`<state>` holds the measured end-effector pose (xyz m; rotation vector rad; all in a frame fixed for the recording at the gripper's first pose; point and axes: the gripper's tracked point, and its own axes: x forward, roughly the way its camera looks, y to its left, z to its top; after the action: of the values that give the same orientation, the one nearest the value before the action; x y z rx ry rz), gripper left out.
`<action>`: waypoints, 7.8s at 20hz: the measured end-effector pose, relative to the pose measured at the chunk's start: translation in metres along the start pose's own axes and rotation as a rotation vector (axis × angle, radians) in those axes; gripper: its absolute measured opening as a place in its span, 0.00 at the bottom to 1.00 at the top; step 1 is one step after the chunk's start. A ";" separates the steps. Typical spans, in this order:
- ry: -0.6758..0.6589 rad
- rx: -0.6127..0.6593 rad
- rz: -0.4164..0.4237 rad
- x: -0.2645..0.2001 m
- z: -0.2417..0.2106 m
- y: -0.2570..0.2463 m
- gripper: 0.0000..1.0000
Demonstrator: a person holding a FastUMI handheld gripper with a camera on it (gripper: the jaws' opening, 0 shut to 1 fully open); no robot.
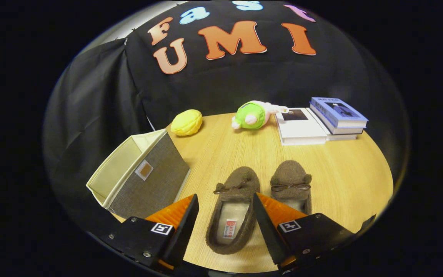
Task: Open the storage box then place both shoes into the box .Put the left shoe in first, then the right shoe, with the right side of both shoes facing outward in a uniform manner.
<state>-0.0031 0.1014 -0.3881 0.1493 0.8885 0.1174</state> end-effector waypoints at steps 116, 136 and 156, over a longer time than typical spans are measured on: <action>0.121 0.051 -0.107 -0.036 0.021 -0.049 0.96; 0.296 0.169 -0.238 0.032 -0.066 -0.147 0.45; 0.213 0.308 -0.125 0.018 -0.009 -0.076 0.05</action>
<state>0.0045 0.0307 -0.4208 0.3727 1.1230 -0.1239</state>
